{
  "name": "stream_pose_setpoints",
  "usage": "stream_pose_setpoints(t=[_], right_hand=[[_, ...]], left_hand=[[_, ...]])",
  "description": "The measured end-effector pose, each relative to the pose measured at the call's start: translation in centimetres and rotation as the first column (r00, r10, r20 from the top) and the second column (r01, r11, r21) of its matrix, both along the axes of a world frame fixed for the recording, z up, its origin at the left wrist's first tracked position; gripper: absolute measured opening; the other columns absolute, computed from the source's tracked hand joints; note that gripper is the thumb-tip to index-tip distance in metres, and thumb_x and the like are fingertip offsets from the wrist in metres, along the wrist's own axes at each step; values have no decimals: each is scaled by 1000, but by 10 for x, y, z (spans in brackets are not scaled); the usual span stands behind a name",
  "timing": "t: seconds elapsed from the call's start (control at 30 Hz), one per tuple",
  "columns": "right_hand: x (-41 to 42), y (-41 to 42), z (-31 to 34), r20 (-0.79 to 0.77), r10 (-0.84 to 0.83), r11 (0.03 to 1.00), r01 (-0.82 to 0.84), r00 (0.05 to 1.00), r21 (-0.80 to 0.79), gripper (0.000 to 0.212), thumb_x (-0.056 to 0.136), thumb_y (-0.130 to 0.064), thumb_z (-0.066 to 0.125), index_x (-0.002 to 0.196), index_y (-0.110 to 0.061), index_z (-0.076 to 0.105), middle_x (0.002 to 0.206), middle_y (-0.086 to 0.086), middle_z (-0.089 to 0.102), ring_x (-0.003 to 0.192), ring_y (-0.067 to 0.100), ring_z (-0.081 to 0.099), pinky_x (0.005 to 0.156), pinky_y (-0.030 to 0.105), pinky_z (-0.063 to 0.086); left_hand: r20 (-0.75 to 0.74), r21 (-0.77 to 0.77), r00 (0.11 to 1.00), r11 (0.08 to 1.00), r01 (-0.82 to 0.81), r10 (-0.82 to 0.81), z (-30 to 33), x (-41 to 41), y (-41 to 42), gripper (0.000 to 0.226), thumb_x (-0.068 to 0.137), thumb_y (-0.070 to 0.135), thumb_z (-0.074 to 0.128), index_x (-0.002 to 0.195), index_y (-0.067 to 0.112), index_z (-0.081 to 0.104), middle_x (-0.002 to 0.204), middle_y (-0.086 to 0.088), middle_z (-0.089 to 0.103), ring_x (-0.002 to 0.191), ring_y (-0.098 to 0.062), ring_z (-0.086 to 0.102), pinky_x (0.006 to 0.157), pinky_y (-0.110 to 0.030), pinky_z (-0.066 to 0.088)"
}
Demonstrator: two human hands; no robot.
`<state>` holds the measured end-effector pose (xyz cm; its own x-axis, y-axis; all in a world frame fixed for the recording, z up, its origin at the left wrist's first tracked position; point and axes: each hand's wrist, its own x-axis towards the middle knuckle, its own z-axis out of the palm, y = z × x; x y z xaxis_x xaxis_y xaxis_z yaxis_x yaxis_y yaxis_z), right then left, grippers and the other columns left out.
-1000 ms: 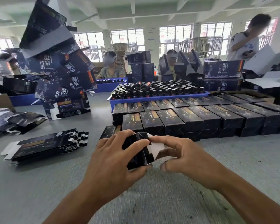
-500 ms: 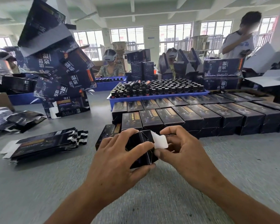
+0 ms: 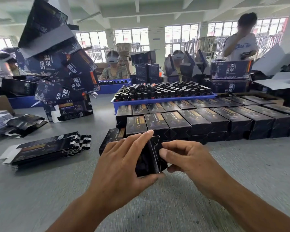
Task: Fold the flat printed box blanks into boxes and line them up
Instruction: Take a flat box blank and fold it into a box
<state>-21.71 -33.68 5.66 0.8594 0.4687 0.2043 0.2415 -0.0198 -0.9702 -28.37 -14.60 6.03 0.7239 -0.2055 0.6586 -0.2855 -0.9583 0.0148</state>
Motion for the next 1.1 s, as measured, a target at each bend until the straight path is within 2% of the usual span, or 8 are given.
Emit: stream_pose_setpoints(t=[0.17, 0.33, 0.53, 0.73, 0.83, 0.9, 1.0, 1.1], right_hand=[[0, -1, 0, 65, -27, 999, 25, 998, 26, 7, 83, -22, 79, 89, -25, 80, 82, -2, 77, 68, 2, 66, 64, 15, 51], [-2, -1, 2, 161, -72, 997, 73, 984, -2, 7, 83, -15, 79, 88, -20, 79, 77, -7, 76, 67, -1, 69, 60, 8, 49], [1, -5, 4, 124, -19, 999, 24, 992, -39, 13, 86, -30, 76, 98, -25, 77, 88, -4, 77, 75, 3, 70, 65, 18, 54], [-2, -1, -1, 145, 67, 992, -50, 987, -118, 66, 74, -66, 72, 134, -50, 50, 110, -17, 71, 100, 5, 71, 80, 26, 60], [-4, 3, -2, 213, 11, 995, 11, 977, -103, 55, 79, -53, 73, 128, -61, 50, 110, -25, 67, 99, -1, 69, 74, 16, 58], [-1, 3, -2, 185, -78, 997, 74, 980, 27, 37, 85, -33, 72, 116, -51, 62, 105, -17, 71, 96, 4, 71, 72, 18, 58], [7, -3, 1, 32, -163, 971, 154, 986, 183, 19, 84, -27, 75, 100, -26, 65, 96, 2, 75, 90, 16, 74, 78, 34, 62], [12, -6, 2, -62, -153, 959, 163, 986, 231, 37, 64, -41, 82, 84, -20, 59, 90, 7, 75, 84, 19, 72, 79, 37, 60]], left_hand=[[16, 1, 1000, 1000, 19, -19, 0, -1, -2, 94, 72, 78, 53, 146, 21, 43, 131, 7, 62, 113, -6, 48, 93, -28, 37], [18, 12, 999, 1000, 27, -27, -1, -1, -2, 96, 71, 80, 53, 146, 21, 42, 133, 7, 61, 116, -6, 47, 94, -28, 38], [48, -39, 998, 998, 53, -51, -1, 0, -2, 97, 73, 82, 52, 146, 19, 41, 133, 4, 61, 116, -7, 46, 94, -30, 37], [32, -22, 997, 997, 77, -77, -2, 0, -3, 99, 74, 83, 52, 149, 20, 38, 134, 6, 62, 119, -7, 48, 101, -22, 32], [67, 12, 990, 993, 120, -121, -8, 4, -3, 95, 78, 79, 53, 150, 21, 34, 144, 3, 55, 129, -12, 49, 106, -31, 33], [135, 16, 980, 989, 144, -145, -10, 6, -3, 87, 83, 72, 55, 149, 19, 36, 151, -3, 47, 138, -20, 44, 111, -37, 32], [278, -86, 950, 981, 171, -142, -8, 7, -2, 64, 90, 55, 59, 140, 17, 46, 145, -6, 50, 133, -25, 48, 108, -41, 38], [317, -319, 948, 936, 151, -44, -5, 7, 2, 40, 93, 48, 57, 122, 22, 54, 124, 4, 53, 110, -11, 55, 89, -24, 47]])
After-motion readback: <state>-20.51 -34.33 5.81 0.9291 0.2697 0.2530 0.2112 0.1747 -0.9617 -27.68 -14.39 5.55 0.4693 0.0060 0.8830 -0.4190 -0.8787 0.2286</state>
